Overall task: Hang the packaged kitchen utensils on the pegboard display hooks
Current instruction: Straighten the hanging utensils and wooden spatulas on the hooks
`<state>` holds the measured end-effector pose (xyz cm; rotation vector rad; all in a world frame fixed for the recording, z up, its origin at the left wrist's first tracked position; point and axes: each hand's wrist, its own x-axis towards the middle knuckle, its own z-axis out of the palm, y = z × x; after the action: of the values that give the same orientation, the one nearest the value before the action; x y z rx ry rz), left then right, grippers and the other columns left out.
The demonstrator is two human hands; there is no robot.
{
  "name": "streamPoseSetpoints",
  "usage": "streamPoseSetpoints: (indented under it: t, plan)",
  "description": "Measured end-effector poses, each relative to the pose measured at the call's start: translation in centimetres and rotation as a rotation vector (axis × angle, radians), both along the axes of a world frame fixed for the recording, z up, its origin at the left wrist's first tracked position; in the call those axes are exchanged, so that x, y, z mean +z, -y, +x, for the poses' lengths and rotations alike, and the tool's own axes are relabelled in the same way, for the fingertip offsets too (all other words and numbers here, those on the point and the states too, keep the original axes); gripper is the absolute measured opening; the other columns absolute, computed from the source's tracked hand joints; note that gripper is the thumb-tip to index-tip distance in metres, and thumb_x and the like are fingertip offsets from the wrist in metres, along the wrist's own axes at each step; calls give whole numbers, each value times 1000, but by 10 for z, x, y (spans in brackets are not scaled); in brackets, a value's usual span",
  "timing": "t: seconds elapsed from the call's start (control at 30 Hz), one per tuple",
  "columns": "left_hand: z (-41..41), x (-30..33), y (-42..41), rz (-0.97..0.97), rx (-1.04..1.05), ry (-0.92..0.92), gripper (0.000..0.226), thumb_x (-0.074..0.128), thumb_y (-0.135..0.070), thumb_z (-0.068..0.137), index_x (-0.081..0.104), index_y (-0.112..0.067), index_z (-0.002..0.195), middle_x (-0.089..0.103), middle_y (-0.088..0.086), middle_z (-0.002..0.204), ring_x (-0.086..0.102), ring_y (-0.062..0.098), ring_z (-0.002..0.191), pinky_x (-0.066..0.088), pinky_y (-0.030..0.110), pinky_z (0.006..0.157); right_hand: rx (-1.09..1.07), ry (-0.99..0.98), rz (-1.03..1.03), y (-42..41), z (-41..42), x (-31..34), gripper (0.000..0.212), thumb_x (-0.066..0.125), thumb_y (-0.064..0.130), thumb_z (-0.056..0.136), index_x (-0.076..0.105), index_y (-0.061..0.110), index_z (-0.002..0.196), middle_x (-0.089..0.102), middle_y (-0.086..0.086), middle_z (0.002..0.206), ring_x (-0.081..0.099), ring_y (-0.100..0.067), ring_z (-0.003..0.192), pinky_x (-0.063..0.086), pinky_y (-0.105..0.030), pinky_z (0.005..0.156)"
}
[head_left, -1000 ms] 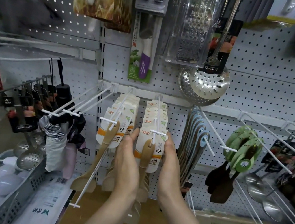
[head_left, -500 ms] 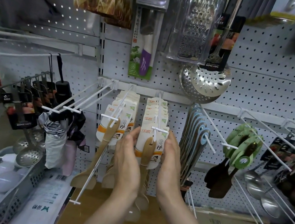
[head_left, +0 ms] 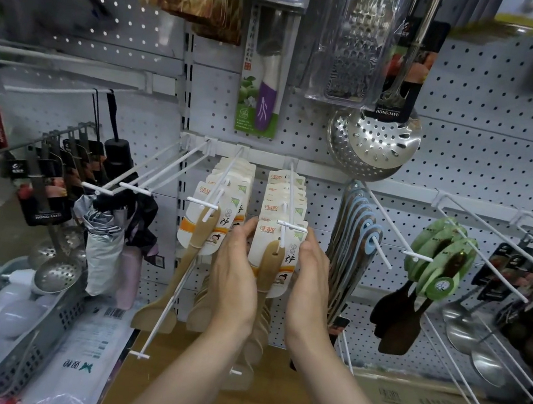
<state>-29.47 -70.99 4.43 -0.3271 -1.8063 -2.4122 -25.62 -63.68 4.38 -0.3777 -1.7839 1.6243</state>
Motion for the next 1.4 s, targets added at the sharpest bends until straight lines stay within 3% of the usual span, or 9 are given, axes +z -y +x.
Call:
streamPoseSetpoints:
  t: [0.23,0.53,0.63,0.7,0.87,1.03,1.17,1.3,1.4]
  plan:
    - [-8,4,-4,8,-58,33,67,27,-77,87,60,-42,134,64,-11,134,55,12,130,41,47,113,10,24,-16,-4,-5,2,64,33,57,92,43,35,151,41,18,153,32,0,145,23,-40,125]
    - [-22,13,-4,-42,-77,83,64,22,-83,84,67,-52,117,65,-12,131,55,9,128,39,47,113,40,19,-46,-17,-19,5,70,32,74,85,46,42,147,47,23,146,36,-4,144,27,-44,123]
    - [-26,22,-3,-3,-167,94,59,23,-70,99,58,-41,136,65,-22,124,60,-8,113,46,30,108,84,0,-147,-25,-30,8,85,38,81,79,40,38,153,45,14,155,40,-5,143,29,-44,122]
    - [-31,32,-4,-12,-274,91,60,19,-63,103,44,-33,149,58,-26,126,58,-20,101,49,9,87,178,-24,-240,-33,-38,15,84,43,81,81,42,36,152,51,9,152,48,-10,139,34,-46,119]
    - [-54,59,-9,-61,-448,91,65,11,-61,104,27,-29,158,38,-11,157,46,-6,123,38,12,85,235,19,-223,-50,-68,27,84,48,86,81,45,38,150,52,9,151,49,-11,139,34,-47,119]
    - [-60,77,-14,-174,-476,33,62,11,-57,105,36,-25,152,56,-27,104,61,-21,68,48,3,60,298,82,-214,-58,-75,50,65,43,70,97,56,26,143,67,1,134,65,-14,121,51,-37,102]
    - [-67,83,-18,-183,-472,89,65,14,-58,105,41,-19,149,63,-25,101,66,-11,64,49,15,65,322,77,-193,-68,-84,53,46,33,54,106,66,27,121,76,7,108,73,-3,96,53,-17,74]
    - [-67,83,-19,-188,-466,126,63,15,-57,106,47,-19,145,66,-22,70,68,-8,63,48,18,66,311,112,-199,-68,-90,53,52,36,56,105,66,21,128,76,-1,114,73,-13,102,55,-27,80]
    - [-67,82,-19,-188,-464,146,60,15,-57,106,47,-23,144,66,-20,76,68,-7,64,49,19,67,304,114,-209,-70,-92,53,49,37,56,104,68,22,123,78,3,104,75,-9,93,54,-26,76]
